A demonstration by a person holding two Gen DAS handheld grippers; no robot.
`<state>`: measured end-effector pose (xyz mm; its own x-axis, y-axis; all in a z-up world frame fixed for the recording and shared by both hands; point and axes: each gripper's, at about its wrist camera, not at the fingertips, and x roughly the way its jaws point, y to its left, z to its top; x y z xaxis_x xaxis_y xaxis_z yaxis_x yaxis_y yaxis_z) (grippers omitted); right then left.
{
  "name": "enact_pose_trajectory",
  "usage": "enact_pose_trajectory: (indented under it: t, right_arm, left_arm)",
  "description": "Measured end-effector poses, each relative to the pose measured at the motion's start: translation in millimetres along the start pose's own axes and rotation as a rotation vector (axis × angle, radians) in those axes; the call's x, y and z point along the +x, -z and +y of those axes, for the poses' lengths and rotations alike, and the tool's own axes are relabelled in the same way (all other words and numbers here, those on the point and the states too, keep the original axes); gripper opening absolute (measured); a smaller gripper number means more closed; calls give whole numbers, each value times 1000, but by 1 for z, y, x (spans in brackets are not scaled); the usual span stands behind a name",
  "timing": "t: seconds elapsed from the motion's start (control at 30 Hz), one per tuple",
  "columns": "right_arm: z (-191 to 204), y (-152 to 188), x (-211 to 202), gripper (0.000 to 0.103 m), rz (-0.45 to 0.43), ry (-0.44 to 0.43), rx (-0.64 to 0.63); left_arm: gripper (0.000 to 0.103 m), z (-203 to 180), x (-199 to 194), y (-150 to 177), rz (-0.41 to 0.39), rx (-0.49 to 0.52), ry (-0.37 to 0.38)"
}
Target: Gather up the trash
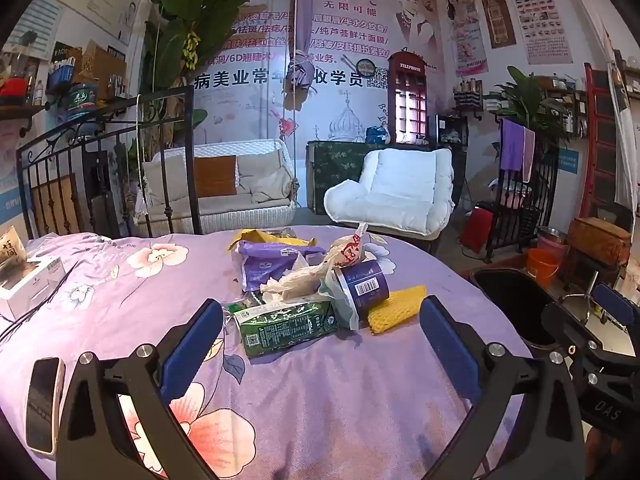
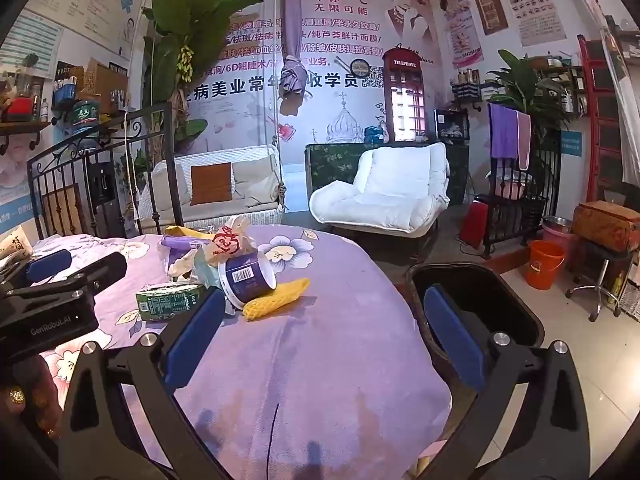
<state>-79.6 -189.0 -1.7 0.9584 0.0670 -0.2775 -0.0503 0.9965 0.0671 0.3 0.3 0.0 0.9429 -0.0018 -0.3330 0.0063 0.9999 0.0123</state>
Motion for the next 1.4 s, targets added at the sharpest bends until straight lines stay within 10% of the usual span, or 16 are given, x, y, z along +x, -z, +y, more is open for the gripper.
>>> enact_pose_trajectory:
  t: [1.4]
  right_arm:
    - [6,8,8,99,18,-11,11]
  left_arm:
    - [98,3,4,8,21,-21,34]
